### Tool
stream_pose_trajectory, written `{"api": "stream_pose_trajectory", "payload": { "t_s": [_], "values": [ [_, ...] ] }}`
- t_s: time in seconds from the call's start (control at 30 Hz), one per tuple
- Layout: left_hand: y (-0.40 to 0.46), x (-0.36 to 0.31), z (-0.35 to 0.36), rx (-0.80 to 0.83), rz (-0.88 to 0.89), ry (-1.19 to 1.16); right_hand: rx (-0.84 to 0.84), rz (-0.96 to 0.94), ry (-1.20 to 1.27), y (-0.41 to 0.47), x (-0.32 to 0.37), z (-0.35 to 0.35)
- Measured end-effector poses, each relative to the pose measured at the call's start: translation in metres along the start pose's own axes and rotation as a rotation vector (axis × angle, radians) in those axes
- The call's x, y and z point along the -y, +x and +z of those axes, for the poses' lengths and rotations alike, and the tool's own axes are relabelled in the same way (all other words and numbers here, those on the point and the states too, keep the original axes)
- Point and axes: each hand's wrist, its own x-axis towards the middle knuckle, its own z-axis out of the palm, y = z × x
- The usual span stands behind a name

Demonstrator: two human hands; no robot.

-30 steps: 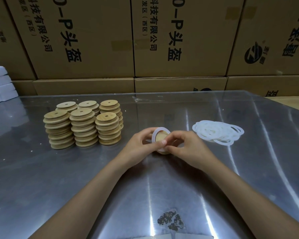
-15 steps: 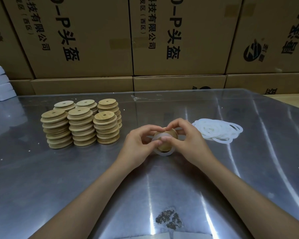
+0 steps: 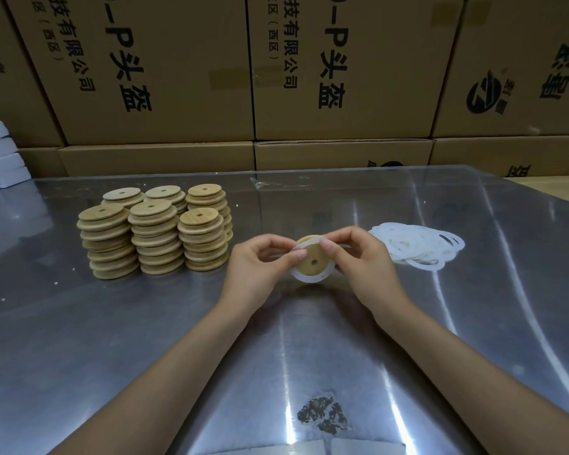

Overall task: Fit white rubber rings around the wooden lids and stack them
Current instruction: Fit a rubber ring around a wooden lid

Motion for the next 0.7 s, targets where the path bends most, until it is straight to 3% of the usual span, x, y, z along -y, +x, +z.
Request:
{"api": "stream_pose_trajectory", "payload": {
  "t_s": [0.23, 0.7],
  "values": [
    [-0.005, -0.005, 0.002, 0.002, -0.225, -0.218, -0.010, 0.097, 0.103, -0.002, 0.002, 0.003],
    [-0.002, -0.011, -0.005, 0.074, -0.357, -0.284, 0.040, 0.235, 0.315, -0.001, 0.001, -0.001]
  ]
}}
